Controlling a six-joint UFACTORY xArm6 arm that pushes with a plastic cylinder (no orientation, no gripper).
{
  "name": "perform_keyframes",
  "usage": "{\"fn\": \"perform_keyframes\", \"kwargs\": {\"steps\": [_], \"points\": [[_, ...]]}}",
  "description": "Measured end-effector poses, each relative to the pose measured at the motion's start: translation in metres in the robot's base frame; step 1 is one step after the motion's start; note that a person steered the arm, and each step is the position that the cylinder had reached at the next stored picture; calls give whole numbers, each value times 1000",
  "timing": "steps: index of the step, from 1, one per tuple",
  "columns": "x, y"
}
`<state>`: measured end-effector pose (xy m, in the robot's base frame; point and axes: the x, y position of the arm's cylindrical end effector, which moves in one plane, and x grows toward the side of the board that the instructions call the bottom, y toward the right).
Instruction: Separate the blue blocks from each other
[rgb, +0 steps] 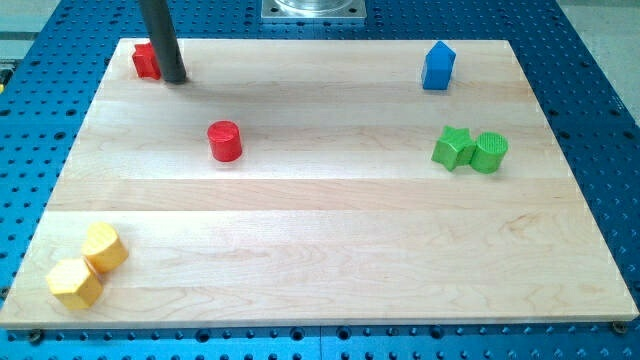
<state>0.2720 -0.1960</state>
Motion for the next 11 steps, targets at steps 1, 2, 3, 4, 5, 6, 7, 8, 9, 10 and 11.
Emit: {"fn": "perform_keyframes", "kwargs": {"steps": [1, 2, 3, 4, 5, 6, 7, 8, 9, 10, 11], "points": [[1, 14], [13, 26], [-6, 81], [-13, 153], [-22, 198], [-41, 266], [-42, 331], [-42, 357], [-42, 370], [-11, 391], [15, 398]]}}
